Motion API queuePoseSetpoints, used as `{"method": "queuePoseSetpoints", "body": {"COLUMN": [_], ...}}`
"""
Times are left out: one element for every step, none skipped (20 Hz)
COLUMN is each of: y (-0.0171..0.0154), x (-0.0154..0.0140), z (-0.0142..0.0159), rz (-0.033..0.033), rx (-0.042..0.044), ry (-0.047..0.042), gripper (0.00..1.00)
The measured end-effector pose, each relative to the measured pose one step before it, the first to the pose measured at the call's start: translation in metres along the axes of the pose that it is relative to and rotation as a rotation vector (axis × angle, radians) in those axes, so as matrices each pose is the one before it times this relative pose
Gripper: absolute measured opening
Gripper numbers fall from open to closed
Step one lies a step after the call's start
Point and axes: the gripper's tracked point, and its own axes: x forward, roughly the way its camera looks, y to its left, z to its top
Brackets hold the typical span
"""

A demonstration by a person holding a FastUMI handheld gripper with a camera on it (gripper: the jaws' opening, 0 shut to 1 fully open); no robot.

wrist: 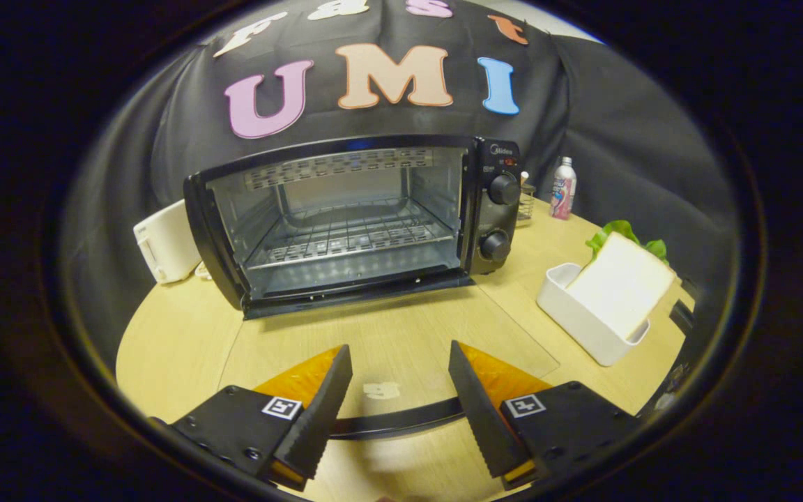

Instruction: Open the toaster oven, put the food inside, and close the toaster oven door.

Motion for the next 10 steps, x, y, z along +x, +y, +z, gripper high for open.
{"method": "queuePoseSetpoints", "body": {"y": [0.00176,0.00001,-0.00072,0.00028,0.00026,-0.00017,0.00033,0.00061,0.00066,-0.00025], "x": [0.00166,0.00213,0.00065,0.00014,0.00042,0.00071,-0.00042,-0.00065,-0.00014,-0.00227], "z": [0.00018,-0.00101,-0.00048,-0.00055,0.00099,-0.00089,-0.00032,0.00131,0.00247,0.00206], "rz": [-0.00317,-0.00296,-0.00217,0.00016,0.00068,0.00384,0.00564,0.01081,0.01148,0.0107], "rx": [-0.01032,-0.00168,0.00215,-0.00018,0.00246,-0.00334,-0.00504,-0.00041,-0.00359,-0.00866], "ry": [0.0018,0.00425,0.0055,0.00552,0.00053,-0.00158,-0.00359,-0.00844,0.00224,-0.00357], "gripper": [0.9,0.9,0.9,0.9,0.9,0.9,0.9,0.9,0.9,0.9]}}
